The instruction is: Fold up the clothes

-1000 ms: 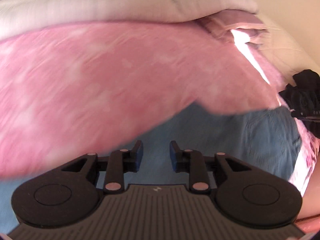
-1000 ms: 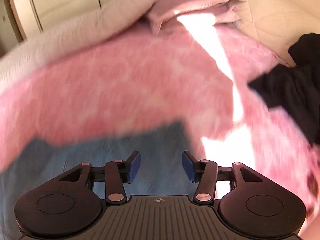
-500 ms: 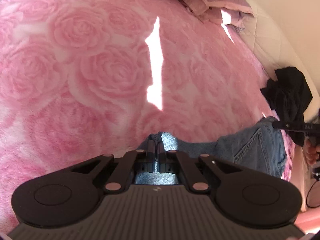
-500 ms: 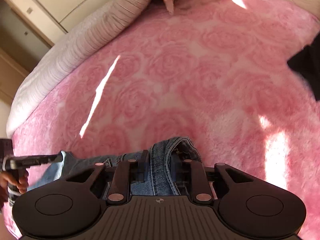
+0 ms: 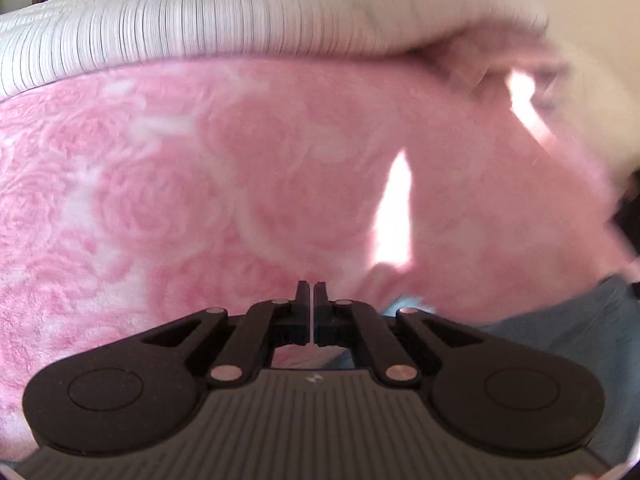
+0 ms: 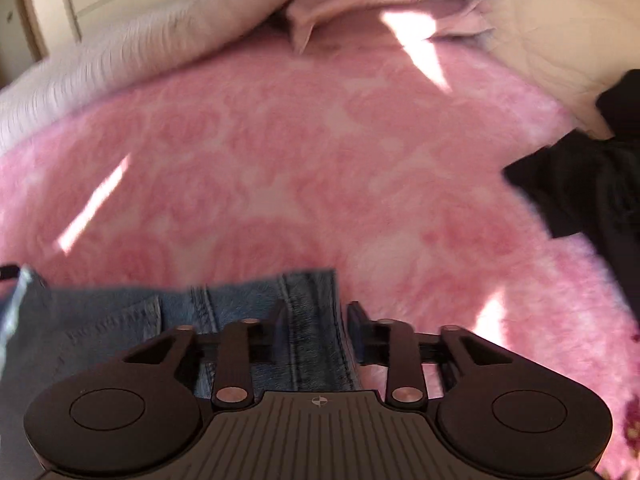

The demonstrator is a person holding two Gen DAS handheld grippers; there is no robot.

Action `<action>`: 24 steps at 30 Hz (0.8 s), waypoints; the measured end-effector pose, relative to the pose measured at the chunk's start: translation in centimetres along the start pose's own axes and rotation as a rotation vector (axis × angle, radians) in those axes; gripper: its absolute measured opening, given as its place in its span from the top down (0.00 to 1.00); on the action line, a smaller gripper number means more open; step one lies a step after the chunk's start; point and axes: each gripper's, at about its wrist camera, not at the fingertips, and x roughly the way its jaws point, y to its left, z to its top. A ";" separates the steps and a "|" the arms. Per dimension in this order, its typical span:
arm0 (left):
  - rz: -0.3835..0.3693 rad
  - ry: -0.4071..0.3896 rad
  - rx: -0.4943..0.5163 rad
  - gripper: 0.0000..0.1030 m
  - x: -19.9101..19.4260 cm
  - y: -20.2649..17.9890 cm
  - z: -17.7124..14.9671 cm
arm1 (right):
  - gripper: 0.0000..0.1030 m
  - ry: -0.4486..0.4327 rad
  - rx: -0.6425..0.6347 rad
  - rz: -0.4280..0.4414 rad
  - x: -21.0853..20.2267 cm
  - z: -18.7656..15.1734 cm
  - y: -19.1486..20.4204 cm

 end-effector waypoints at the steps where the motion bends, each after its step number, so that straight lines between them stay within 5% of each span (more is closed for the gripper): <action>1: -0.030 -0.007 0.020 1.00 -0.9 -0.5 0.0 | 0.63 -0.023 -0.005 -0.012 -0.9 0.2 0.2; 6: -0.163 -0.002 0.133 0.98 -2.4 -4.0 -1.6 | 0.62 -0.072 -0.131 0.082 -2.3 -0.7 4.9; 11: -0.149 -0.025 0.230 0.97 2.1 -4.9 -4.4 | 0.62 -0.152 -0.366 0.024 2.1 -4.5 8.9; 15: -0.159 -0.122 0.247 0.97 1.8 -4.1 -5.2 | 0.60 -0.220 -0.368 0.013 2.5 -5.4 8.3; 18: -0.144 -0.153 0.167 0.98 -0.8 -2.9 -5.6 | 0.59 -0.223 -0.278 -0.006 -0.1 -5.3 7.3; 24: -0.169 -0.107 0.176 0.97 -6.9 -2.0 -10.7 | 0.59 -0.217 -0.312 0.061 -3.5 -10.5 8.6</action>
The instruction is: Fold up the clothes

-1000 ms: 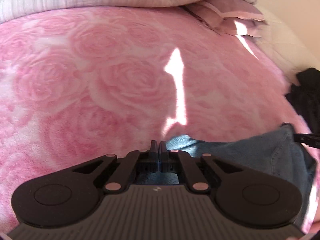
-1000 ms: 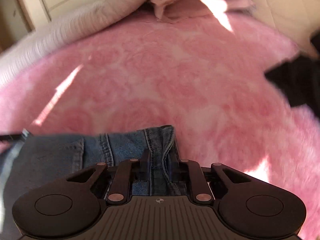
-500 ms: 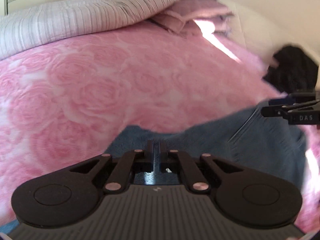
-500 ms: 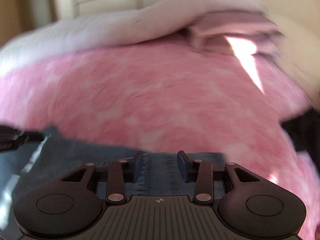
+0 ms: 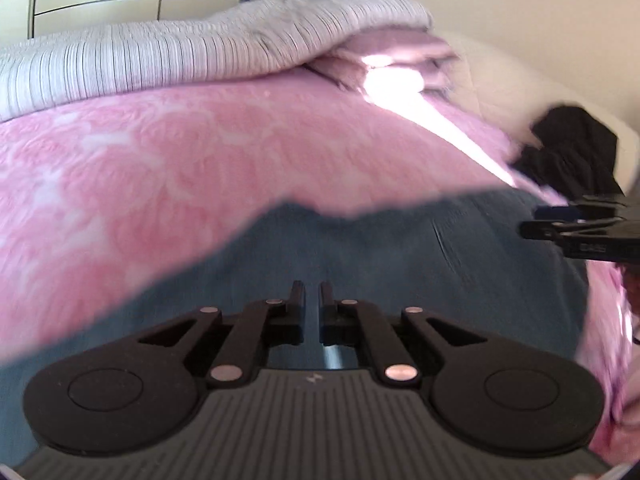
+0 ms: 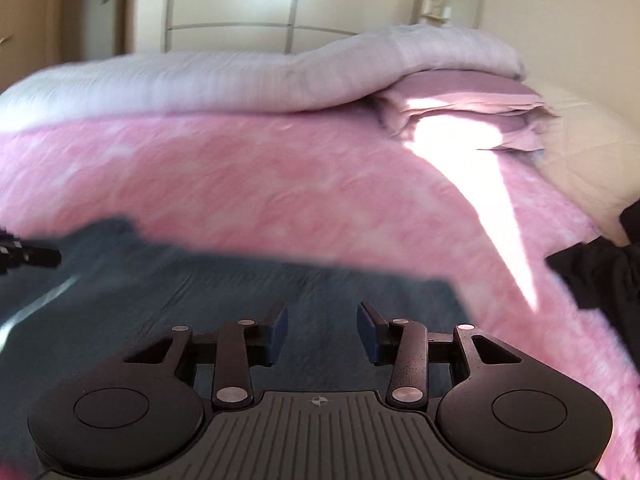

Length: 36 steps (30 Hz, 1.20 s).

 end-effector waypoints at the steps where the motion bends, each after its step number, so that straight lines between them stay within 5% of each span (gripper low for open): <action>1: 0.006 0.012 0.006 0.97 -0.9 -0.2 -1.1 | 0.59 0.009 -0.026 -0.013 0.0 -1.1 0.7; 9: 0.168 -0.050 -0.078 0.94 -8.8 0.0 -9.3 | 0.59 -0.023 0.029 -0.082 -4.6 -7.3 0.5; 14: 0.300 -0.041 -0.087 0.93 -12.2 -3.2 -9.1 | 0.59 -0.086 0.109 -0.001 -7.5 -6.4 1.7; 18: 0.321 -0.077 -0.105 0.89 -10.7 -5.0 -9.0 | 0.59 -0.104 0.135 0.115 -7.2 -5.9 4.4; 20: 0.360 -0.036 -0.141 0.89 -9.1 -5.3 -9.8 | 0.59 -0.116 0.095 0.082 -6.3 -7.2 6.1; 22: 0.402 -0.096 -0.103 0.88 -9.1 -6.3 -10.9 | 0.59 -0.127 0.055 0.050 -5.4 -8.6 7.8; 30: 0.485 -0.132 -0.144 0.84 -13.6 -6.3 -13.5 | 0.58 -0.059 0.048 0.002 -8.0 -8.5 9.3; 33: 0.513 -0.135 -0.204 0.82 -14.7 -5.3 -13.9 | 0.58 -0.135 0.101 0.078 -9.7 -9.0 10.0; 36: 0.527 -0.093 -0.266 0.79 -14.4 -3.9 -14.2 | 0.57 -0.071 0.112 0.135 -8.7 -9.7 11.1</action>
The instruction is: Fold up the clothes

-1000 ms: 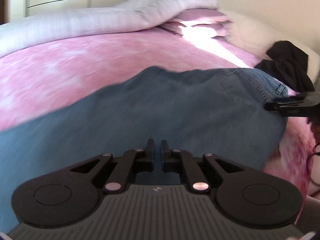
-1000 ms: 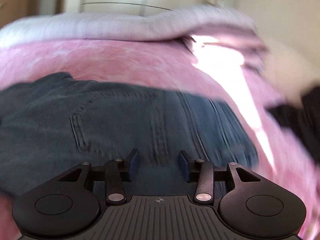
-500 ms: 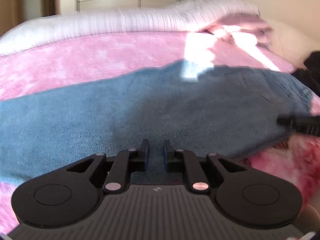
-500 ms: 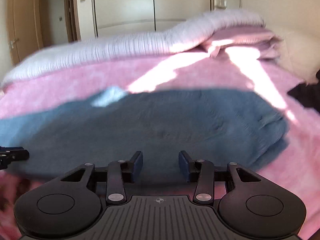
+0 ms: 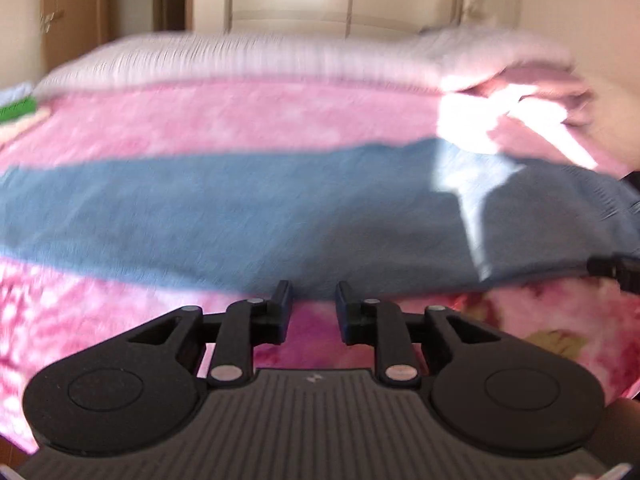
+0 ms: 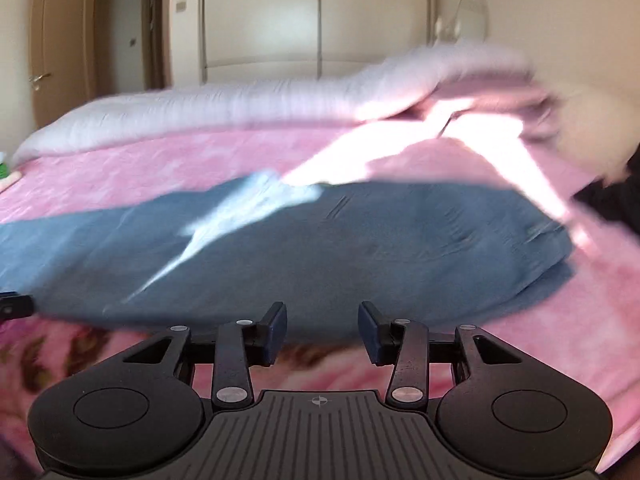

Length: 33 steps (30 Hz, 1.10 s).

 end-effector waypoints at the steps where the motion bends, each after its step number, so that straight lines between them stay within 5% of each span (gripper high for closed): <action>1: 0.006 0.017 -0.008 0.79 0.3 0.2 -0.1 | 0.57 0.022 -0.012 -0.008 0.6 -0.5 0.3; 4: 0.032 0.029 -0.011 0.78 -1.3 0.0 -0.2 | 0.56 0.049 -0.044 -0.036 -0.6 -0.6 1.3; 9: 0.080 0.066 -0.030 0.72 -4.2 -0.9 -1.0 | 0.55 0.079 0.083 0.021 -3.7 -0.6 1.4; 16: 0.128 0.099 0.058 0.63 -6.2 -3.0 -2.0 | 0.53 0.090 0.055 -0.019 -5.7 -1.2 2.9; 33: 0.095 0.059 -0.027 0.58 -9.4 -2.1 -1.4 | 0.47 0.074 0.023 -0.085 -8.2 0.0 5.0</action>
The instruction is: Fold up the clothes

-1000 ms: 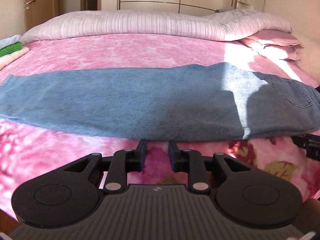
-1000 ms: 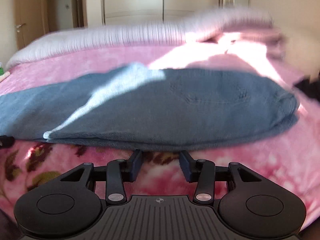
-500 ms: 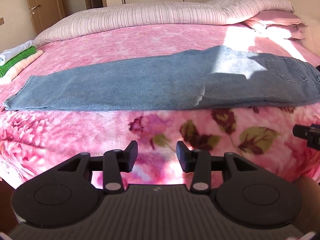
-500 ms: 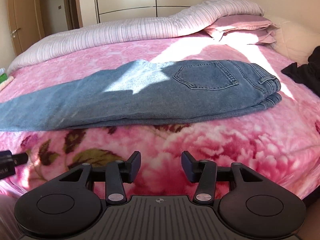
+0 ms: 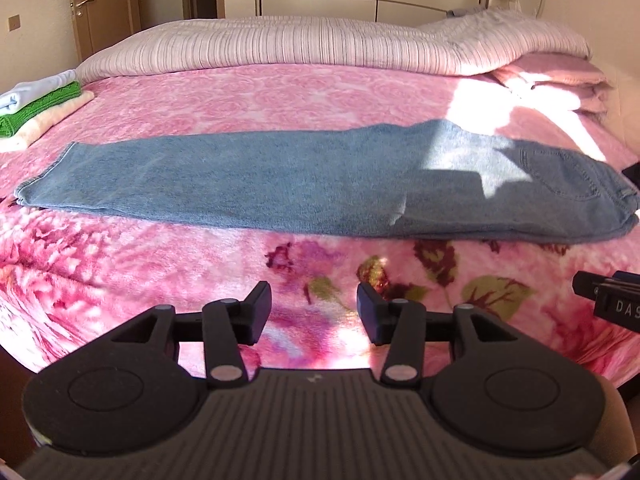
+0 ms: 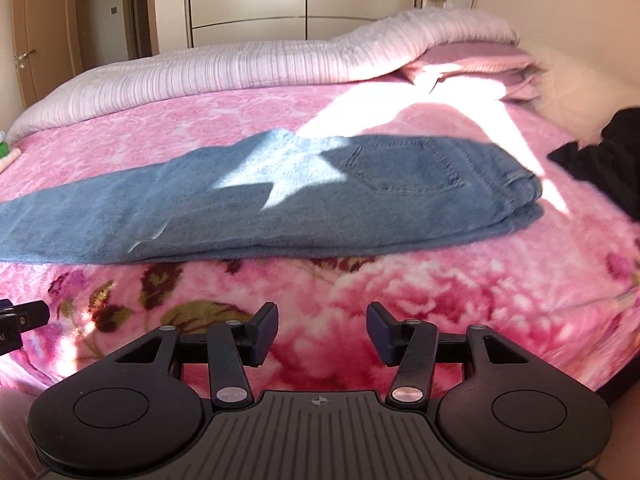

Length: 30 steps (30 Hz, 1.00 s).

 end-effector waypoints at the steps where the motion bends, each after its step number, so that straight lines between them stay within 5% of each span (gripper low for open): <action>1: -0.003 -0.005 -0.006 0.58 -0.2 0.1 0.1 | 0.45 -0.006 -0.008 -0.004 -0.4 0.1 0.1; 16: -0.003 -0.061 -0.030 0.54 -3.6 0.9 0.2 | 0.37 -0.075 -0.032 0.014 -3.9 0.6 0.4; 30: 0.041 -0.063 -0.069 0.51 -3.5 2.8 0.4 | 0.35 -0.065 -0.033 0.052 -2.6 1.1 0.8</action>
